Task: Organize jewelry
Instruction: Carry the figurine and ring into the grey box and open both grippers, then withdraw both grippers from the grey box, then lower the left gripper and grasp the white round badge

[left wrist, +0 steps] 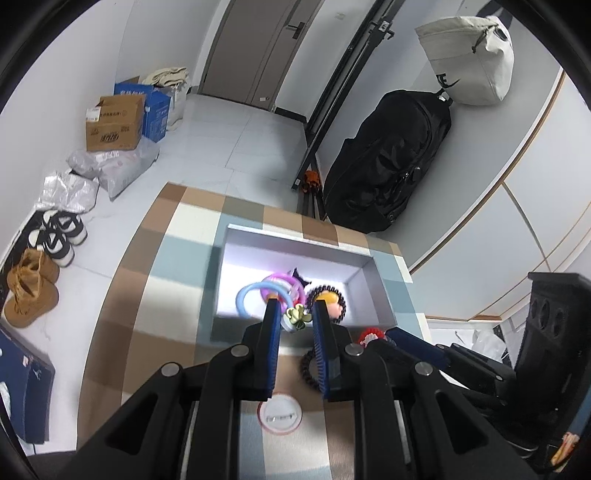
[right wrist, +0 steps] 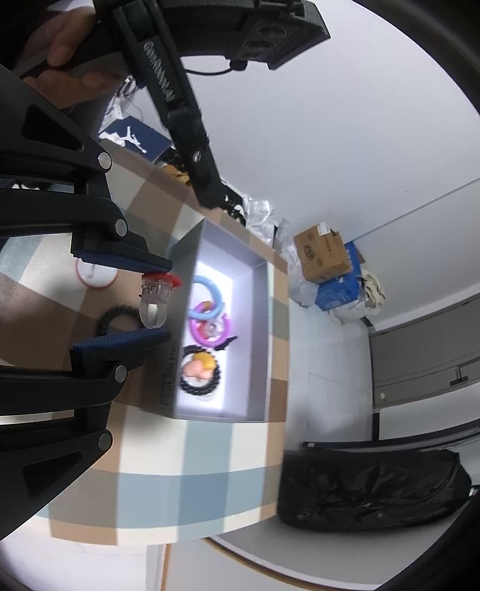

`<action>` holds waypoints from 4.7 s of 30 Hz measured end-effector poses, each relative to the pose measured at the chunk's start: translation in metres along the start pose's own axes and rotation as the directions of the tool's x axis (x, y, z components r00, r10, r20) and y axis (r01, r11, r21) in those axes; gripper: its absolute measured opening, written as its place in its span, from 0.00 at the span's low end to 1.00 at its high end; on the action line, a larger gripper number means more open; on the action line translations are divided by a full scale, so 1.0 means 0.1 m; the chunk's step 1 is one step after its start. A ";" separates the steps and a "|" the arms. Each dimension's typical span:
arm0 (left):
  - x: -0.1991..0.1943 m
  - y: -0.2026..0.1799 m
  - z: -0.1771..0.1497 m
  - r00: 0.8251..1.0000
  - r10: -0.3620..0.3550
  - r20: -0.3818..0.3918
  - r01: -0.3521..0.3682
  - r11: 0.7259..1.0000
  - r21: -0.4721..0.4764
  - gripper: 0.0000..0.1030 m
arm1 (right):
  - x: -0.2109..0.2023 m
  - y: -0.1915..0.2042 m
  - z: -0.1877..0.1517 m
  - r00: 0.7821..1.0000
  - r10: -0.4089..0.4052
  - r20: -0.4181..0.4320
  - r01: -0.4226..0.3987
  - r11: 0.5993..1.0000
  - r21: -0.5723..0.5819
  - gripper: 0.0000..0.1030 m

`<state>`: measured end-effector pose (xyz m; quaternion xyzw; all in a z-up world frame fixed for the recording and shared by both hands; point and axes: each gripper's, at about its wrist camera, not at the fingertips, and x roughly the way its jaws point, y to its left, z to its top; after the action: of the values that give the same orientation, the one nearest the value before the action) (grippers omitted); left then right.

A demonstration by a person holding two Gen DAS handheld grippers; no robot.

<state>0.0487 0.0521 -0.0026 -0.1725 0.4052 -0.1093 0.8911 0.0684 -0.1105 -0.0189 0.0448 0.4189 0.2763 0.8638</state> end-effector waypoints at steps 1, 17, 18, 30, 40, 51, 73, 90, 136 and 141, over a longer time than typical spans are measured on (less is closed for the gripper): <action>0.02 -0.03 0.04 1.000 0.000 0.002 0.000 1.000 0.010 0.12 | 0.00 -0.01 0.02 1.000 0.004 0.001 -0.004 1.000 0.000 0.28; 0.39 -0.07 0.28 0.999 0.024 -0.037 -0.024 1.000 -0.004 0.12 | 0.22 -0.33 0.45 1.000 0.013 0.023 -0.014 0.999 0.034 0.28; 0.43 -0.06 0.29 0.999 0.025 -0.049 -0.025 1.000 -0.008 0.12 | 0.26 -0.36 0.47 1.000 0.016 0.018 -0.017 0.999 0.039 0.28; 0.73 0.01 0.31 0.991 0.022 -0.135 -0.031 0.998 -0.062 0.12 | 0.44 -0.60 0.53 0.999 0.040 -0.017 -0.037 0.992 0.123 0.28; 0.75 0.03 0.34 0.990 -0.006 -0.141 -0.008 0.995 -0.096 0.12 | 0.52 -0.72 0.52 0.996 0.071 -0.054 -0.059 0.979 0.196 0.30; 0.69 -0.03 0.34 0.990 -0.037 -0.134 0.023 0.994 -0.103 0.58 | 0.40 -0.83 0.53 0.998 0.055 -0.004 -0.052 0.964 0.260 0.48; 0.44 -0.07 0.25 0.992 0.113 -0.048 -0.115 0.992 -0.041 0.76 | 0.24 -0.79 0.44 0.999 -0.037 0.026 0.031 0.976 0.214 1.00; 0.17 -0.04 -0.05 0.982 0.190 0.008 -0.190 0.982 0.002 0.78 | 0.00 -0.60 0.14 0.996 -0.080 0.035 0.074 0.986 0.149 1.00; 0.49 -0.25 -0.80 0.930 0.286 -0.232 -0.204 0.925 0.321 0.36 | -0.16 -0.66 -0.29 0.984 -0.180 0.004 0.178 0.975 0.134 1.00; 0.48 -0.24 -0.79 0.931 0.269 -0.245 -0.189 0.933 0.308 0.36 | -0.15 -0.68 -0.30 0.985 -0.174 -0.004 0.173 0.974 0.148 1.00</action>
<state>0.0182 -0.0030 -0.0749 0.0212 0.5264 -0.0830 0.8459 0.0688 -0.1805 -0.0486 0.0732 0.4368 0.1678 0.8807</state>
